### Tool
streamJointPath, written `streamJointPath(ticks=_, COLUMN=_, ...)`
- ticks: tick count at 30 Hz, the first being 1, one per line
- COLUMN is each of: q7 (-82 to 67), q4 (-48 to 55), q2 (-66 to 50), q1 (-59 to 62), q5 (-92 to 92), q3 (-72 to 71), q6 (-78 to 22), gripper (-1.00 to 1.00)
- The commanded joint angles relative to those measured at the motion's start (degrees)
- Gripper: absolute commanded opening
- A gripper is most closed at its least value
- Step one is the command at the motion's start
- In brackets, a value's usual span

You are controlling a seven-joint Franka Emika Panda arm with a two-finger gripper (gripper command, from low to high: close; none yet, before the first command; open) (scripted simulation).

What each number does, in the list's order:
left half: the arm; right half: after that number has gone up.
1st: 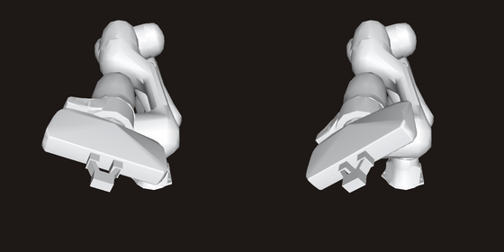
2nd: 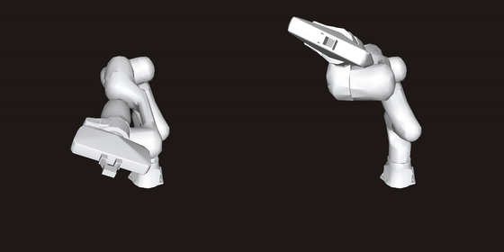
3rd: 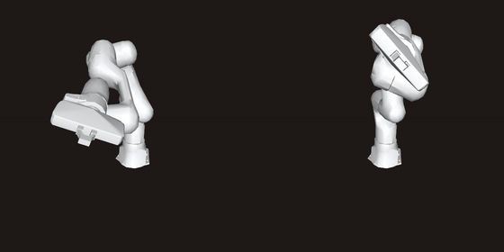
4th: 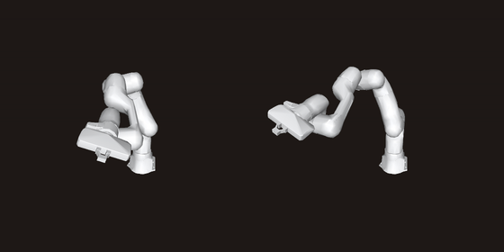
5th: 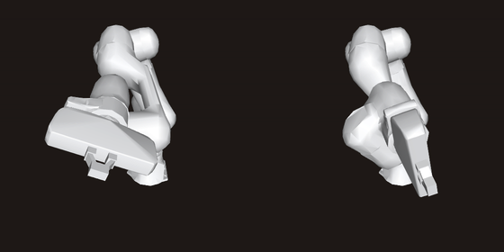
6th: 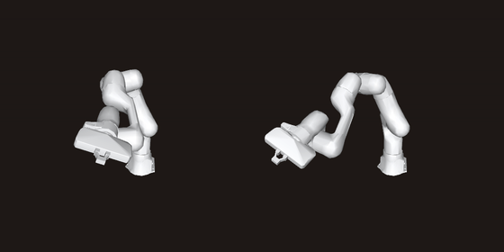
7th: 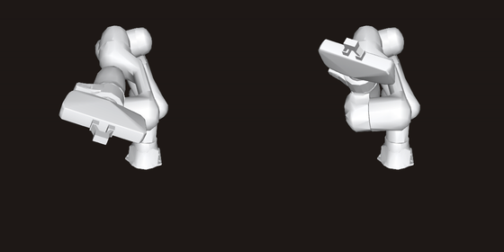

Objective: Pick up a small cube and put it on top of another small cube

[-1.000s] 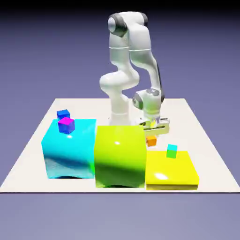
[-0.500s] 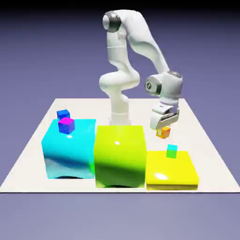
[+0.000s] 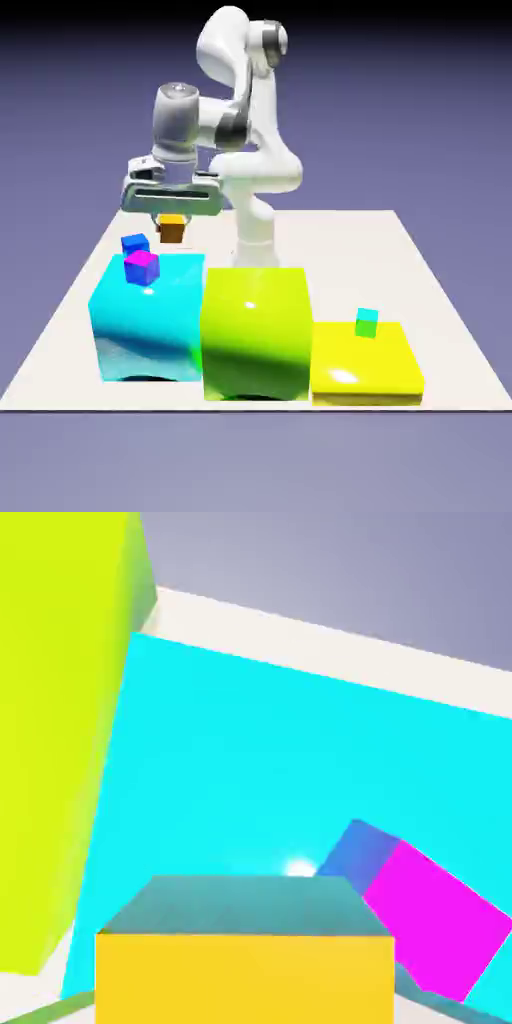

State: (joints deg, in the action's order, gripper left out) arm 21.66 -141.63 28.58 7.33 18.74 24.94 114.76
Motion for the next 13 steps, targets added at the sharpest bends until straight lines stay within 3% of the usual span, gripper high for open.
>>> streamJointPath(ticks=1, q7=-0.39, q4=0.26, q2=1.05, q1=2.08, q5=0.32, q3=1.70, q6=-1.15, gripper=-1.00)
streamJointPath(ticks=4, q7=2.74, q4=-0.29, q2=4.30, q1=4.50, q5=-1.97, q3=4.72, q6=-2.94, gripper=-1.00)
streamJointPath(ticks=9, q7=2.44, q4=-7.46, q2=-0.22, q1=4.54, q5=-0.88, q3=7.79, q6=8.68, gripper=-1.00)
streamJointPath(ticks=10, q7=2.44, q4=-7.46, q2=-0.22, q1=4.54, q5=-0.88, q3=7.79, q6=8.68, gripper=1.00)
streamJointPath(ticks=13, q7=2.57, q4=-4.39, q2=1.71, q1=4.53, q5=-1.35, q3=6.47, q6=3.71, gripper=1.00)
